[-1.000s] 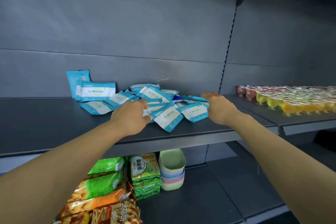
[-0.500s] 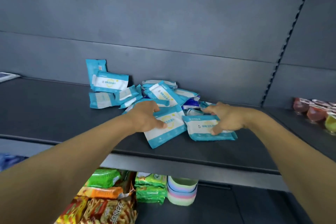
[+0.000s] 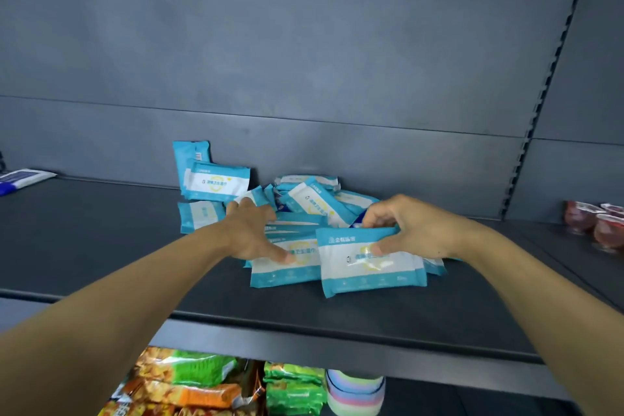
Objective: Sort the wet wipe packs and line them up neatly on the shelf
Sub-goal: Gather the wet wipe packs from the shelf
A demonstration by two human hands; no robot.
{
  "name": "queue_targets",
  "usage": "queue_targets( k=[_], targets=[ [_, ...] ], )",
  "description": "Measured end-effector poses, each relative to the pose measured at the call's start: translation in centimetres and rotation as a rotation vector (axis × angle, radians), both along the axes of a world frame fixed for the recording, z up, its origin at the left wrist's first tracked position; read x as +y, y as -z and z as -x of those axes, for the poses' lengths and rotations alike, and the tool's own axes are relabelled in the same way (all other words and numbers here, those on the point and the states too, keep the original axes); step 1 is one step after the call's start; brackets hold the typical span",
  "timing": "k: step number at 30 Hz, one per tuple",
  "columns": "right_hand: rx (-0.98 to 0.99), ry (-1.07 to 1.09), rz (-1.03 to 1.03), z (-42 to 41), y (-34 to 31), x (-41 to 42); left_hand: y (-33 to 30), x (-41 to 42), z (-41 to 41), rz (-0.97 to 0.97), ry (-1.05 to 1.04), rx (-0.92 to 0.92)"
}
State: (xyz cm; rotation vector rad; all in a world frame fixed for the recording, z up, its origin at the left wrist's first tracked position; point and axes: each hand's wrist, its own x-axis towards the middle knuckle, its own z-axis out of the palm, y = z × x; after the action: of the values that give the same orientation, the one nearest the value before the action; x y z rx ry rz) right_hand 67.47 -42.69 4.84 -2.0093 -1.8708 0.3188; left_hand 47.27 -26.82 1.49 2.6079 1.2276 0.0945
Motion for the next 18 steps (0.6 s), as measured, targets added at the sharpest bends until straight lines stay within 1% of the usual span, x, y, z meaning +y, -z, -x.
queue_targets(
  k=[2,4,6,8,10,12,14,15,18],
  targets=[
    [-0.006,-0.029,-0.006,1.4,0.1,1.1,-0.1,0.3,0.3,0.017,-0.002,0.026],
    [-0.064,-0.021,-0.008,2.3,0.3,2.4,0.0,0.4,0.6,0.091,0.028,-0.047],
    [-0.141,0.010,0.019,2.9,0.7,3.4,0.1,0.4,0.8,0.153,0.032,-0.176],
    [-0.181,0.021,0.042,3.3,1.4,4.0,0.0,0.6,1.1,0.239,-0.017,-0.374],
    [-0.173,0.016,0.018,3.7,2.0,4.3,-0.3,0.7,1.7,0.347,-0.054,-0.564],
    [-0.155,0.017,-0.018,4.1,2.4,4.4,-0.7,0.3,2.4,0.464,-0.048,-0.674],
    [-0.152,0.025,-0.044,4.4,2.6,4.7,-1.1,-0.5,2.7,0.529,-0.025,-0.691],
    [-0.143,0.034,-0.062,4.6,2.6,4.8,-1.1,-0.7,2.7,0.489,-0.010,-0.668],
    [-0.092,0.061,-0.117,5.7,2.7,4.9,-1.2,-1.1,2.3,0.224,0.062,-0.477]
  ],
)
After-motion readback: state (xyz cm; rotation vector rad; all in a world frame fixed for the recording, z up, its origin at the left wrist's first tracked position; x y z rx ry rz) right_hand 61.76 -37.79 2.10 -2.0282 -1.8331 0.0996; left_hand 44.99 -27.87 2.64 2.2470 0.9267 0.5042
